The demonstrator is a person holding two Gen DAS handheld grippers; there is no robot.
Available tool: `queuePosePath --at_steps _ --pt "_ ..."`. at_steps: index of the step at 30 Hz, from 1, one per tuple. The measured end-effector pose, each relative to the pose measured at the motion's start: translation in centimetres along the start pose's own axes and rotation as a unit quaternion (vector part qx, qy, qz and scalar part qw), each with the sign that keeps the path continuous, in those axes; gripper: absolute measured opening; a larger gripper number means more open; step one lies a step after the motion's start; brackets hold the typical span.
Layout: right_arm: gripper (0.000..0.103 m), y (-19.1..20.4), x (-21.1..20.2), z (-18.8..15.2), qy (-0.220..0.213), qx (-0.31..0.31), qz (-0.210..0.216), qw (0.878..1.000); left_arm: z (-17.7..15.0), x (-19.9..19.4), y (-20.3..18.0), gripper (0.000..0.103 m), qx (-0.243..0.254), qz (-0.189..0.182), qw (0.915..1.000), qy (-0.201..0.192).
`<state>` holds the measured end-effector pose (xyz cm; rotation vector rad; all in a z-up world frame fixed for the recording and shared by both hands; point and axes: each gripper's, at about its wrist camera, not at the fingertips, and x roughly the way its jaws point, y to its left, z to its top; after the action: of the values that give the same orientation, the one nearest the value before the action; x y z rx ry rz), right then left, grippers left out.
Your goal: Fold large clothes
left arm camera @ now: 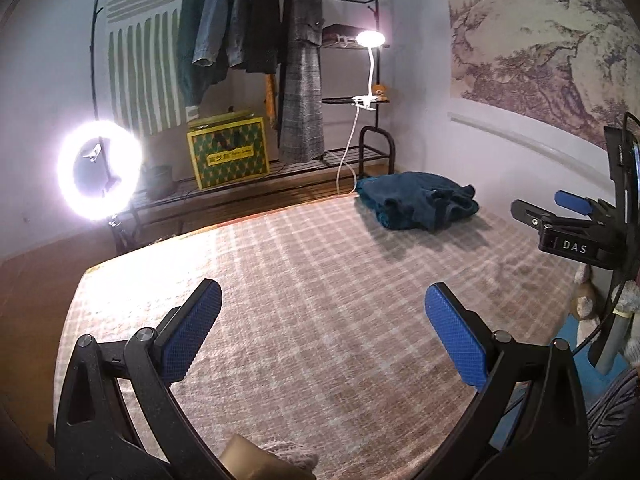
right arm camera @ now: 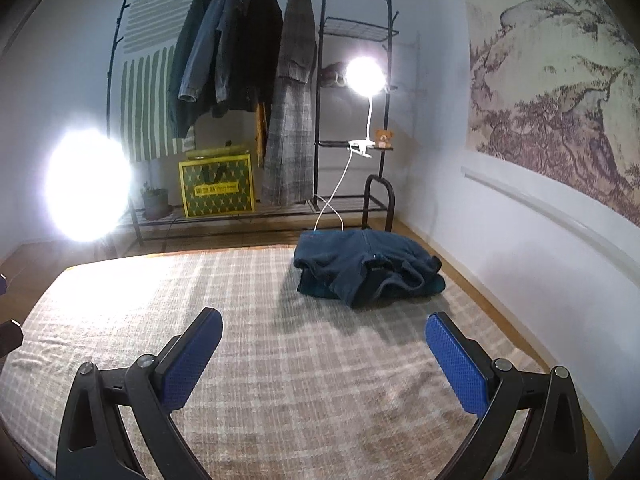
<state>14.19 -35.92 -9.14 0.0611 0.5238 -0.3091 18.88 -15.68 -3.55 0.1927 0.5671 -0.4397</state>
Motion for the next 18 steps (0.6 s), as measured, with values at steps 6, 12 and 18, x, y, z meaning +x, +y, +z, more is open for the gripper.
queuePosePath --at_steps 6,12,18 --pt "0.103 -0.20 0.88 -0.69 0.018 0.006 -0.003 1.000 -0.17 0.34 0.12 0.103 0.003 0.018 0.9998 0.006" --pt "0.103 -0.08 0.63 -0.62 0.012 0.004 -0.008 1.000 -0.03 0.16 0.44 0.103 -0.001 0.023 0.9997 0.002" --pt "0.103 -0.03 0.66 -0.48 0.013 0.005 -0.002 1.000 0.04 0.15 0.70 0.103 -0.007 0.023 0.9997 0.003"
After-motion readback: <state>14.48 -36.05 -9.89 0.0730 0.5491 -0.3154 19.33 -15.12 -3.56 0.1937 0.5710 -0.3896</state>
